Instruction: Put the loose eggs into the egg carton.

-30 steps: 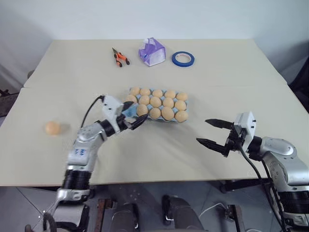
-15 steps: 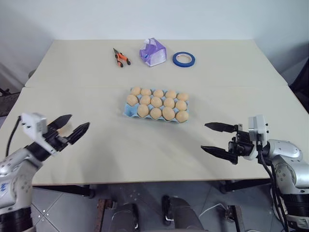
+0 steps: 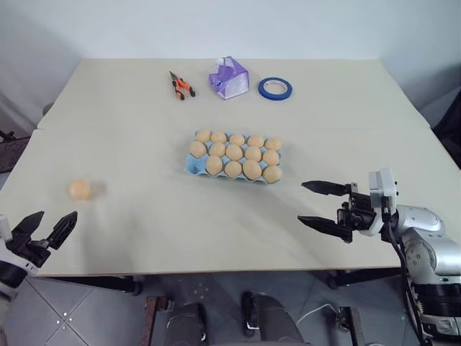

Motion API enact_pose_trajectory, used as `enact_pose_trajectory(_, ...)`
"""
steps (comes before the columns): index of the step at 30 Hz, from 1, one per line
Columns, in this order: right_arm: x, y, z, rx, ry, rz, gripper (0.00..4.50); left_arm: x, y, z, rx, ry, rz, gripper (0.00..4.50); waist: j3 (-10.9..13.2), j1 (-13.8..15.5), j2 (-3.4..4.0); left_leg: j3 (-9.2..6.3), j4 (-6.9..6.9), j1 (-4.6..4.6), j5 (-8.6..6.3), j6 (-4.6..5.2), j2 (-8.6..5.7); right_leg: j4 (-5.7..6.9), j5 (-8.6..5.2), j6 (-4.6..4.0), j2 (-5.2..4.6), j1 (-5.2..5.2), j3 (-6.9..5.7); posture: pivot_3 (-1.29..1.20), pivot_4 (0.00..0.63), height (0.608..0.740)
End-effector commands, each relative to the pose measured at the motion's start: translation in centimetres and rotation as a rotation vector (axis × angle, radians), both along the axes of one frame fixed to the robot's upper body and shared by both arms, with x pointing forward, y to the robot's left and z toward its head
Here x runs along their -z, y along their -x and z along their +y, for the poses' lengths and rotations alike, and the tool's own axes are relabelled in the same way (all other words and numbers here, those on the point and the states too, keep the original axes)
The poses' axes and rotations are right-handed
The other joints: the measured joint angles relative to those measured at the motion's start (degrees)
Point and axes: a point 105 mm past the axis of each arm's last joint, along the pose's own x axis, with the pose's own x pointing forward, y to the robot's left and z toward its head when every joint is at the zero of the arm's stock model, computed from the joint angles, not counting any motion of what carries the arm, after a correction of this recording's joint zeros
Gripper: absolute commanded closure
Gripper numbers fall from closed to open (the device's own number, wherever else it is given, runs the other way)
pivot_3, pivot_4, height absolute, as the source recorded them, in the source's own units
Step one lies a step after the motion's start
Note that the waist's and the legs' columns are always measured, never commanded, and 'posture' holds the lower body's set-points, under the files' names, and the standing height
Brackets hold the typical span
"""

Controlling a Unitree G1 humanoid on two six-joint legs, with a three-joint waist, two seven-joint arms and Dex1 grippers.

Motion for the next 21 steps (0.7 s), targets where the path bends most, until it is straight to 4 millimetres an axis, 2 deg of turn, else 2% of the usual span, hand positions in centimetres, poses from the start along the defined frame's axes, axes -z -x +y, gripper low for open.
enact_pose_trajectory(1,-1.0,0.1,0.0,-0.015,0.001,-0.048,0.0,-1.7,0.9,0.2,-0.013,-0.055,-0.045,0.05,0.0,0.06,0.0,0.0,-0.02,0.0,-0.01,-0.01,0.0,0.0,-0.02,-0.03,0.0,-0.02,-0.01,0.0,0.15,0.74)
enact_pose_trajectory(4,-1.0,-0.1,0.0,-0.014,0.01,-0.045,0.0,-2.0,0.2,1.2,-0.054,-0.095,-0.05,0.05,0.0,0.1,0.01,-0.02,-0.03,0.0,-0.02,-0.03,0.03,0.01,-0.05,-0.08,0.03,-0.03,-0.05,0.0,0.15,0.74)
enact_pose_trajectory(9,-1.0,-0.4,0.4,-0.017,0.014,-0.042,0.0,-2.8,-4.1,2.4,-0.119,-0.158,-0.12,0.05,0.0,0.5,0.02,-0.08,0.06,0.0,0.0,0.01,-0.01,0.01,-0.04,-0.07,0.04,0.01,-0.08,0.0,0.15,0.74)
enact_pose_trajectory(12,-1.0,-0.4,0.6,-0.018,0.017,-0.039,0.0,-2.7,-7.1,1.6,-0.065,-0.183,-0.141,0.05,-0.01,0.4,-0.01,-0.04,0.08,0.0,0.03,0.05,-0.04,0.0,0.02,0.0,-0.01,0.05,-0.05,0.0,0.15,0.74)
enact_pose_trajectory(16,-1.1,-0.3,0.6,-0.01,0.02,-0.041,0.0,-2.5,-9.9,1.2,-0.02,-0.187,-0.146,0.05,-0.02,0.07,-0.02,0.01,0.05,-0.04,-0.03,0.05,-0.04,0.06,0.08,0.1,-0.04,0.01,-0.06,0.0,0.15,0.74)
enact_pose_trajectory(21,-1.2,-0.1,0.4,0.021,0.025,-0.044,0.0,-1.5,-11.8,1.1,0.004,-0.172,-0.1,0.05,-0.02,-0.02,-0.02,0.1,0.02,0.0,0.03,0.15,0.15,0.16,0.03,0.02,0.17,-0.08,-0.12,0.0,0.15,0.74)
